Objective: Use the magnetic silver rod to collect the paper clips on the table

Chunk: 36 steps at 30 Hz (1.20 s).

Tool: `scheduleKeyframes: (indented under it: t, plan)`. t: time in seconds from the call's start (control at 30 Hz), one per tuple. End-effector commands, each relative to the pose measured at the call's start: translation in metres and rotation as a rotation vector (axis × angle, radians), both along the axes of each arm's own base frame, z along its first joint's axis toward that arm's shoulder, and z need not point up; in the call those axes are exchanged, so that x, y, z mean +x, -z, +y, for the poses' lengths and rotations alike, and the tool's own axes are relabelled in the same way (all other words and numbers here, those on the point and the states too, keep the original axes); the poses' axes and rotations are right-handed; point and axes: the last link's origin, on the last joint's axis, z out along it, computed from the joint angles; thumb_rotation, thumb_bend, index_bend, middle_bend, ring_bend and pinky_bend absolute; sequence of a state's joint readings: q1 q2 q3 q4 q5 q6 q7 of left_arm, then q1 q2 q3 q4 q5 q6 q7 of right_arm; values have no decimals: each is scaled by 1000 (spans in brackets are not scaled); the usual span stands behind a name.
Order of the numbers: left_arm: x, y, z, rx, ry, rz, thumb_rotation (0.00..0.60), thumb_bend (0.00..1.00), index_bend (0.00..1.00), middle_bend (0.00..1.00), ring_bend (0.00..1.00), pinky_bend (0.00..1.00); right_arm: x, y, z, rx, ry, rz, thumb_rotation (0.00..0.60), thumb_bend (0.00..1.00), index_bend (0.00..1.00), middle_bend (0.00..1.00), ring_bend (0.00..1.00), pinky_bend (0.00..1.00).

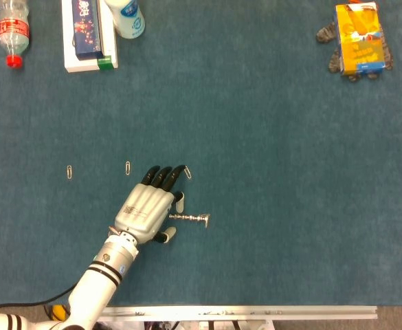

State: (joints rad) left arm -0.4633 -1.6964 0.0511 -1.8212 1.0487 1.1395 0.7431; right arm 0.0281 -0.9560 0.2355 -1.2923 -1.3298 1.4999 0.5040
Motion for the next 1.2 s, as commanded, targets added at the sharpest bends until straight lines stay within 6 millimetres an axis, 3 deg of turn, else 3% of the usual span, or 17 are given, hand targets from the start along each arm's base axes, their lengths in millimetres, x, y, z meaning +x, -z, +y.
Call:
scheduleKeyframes:
  t: [0.03, 1.2]
  plan:
    - [0, 0, 1, 1, 2, 5, 600, 248, 442, 20, 0, 2, 0, 0, 0, 1, -2, 0, 600, 369, 241, 156, 0, 9]
    - [4, 12, 11, -18, -9, 47, 600, 248, 474, 19, 0, 2, -2, -1, 1, -4, 2, -4, 600, 369, 241, 156, 0, 9]
